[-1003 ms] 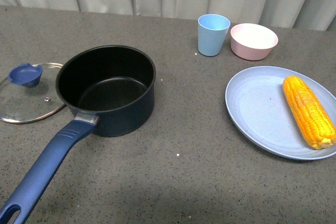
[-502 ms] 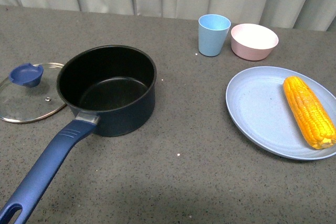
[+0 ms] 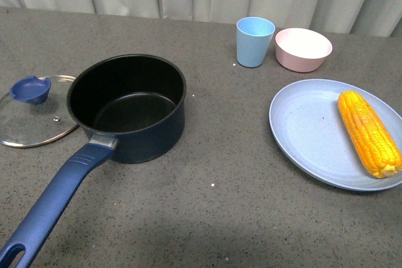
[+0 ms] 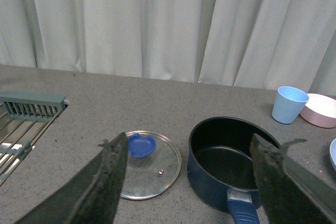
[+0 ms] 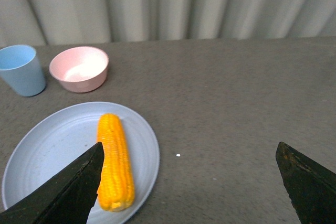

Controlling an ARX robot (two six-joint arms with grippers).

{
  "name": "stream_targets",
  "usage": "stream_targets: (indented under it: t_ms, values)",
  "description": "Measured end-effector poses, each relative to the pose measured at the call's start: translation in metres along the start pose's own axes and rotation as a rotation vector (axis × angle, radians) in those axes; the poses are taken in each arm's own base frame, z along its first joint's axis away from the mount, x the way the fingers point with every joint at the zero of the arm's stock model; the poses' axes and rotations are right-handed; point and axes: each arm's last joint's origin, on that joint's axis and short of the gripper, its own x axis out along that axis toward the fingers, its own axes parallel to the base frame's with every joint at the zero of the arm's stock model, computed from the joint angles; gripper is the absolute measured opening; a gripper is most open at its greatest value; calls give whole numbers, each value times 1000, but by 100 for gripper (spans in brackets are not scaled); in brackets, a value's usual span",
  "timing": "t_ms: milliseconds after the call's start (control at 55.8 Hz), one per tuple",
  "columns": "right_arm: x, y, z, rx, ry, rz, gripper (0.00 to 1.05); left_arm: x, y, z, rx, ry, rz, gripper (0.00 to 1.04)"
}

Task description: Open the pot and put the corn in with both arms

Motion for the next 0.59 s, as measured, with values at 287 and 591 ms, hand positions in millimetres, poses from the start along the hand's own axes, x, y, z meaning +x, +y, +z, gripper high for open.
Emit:
stream_targets:
  t_ms: [287,591]
  values:
    - [108,26,0,43,454,130,96,0,0,0,2,0,0,98]
    - [167,47,-14,46,676,154,96,0,0,0,2,0,0,98]
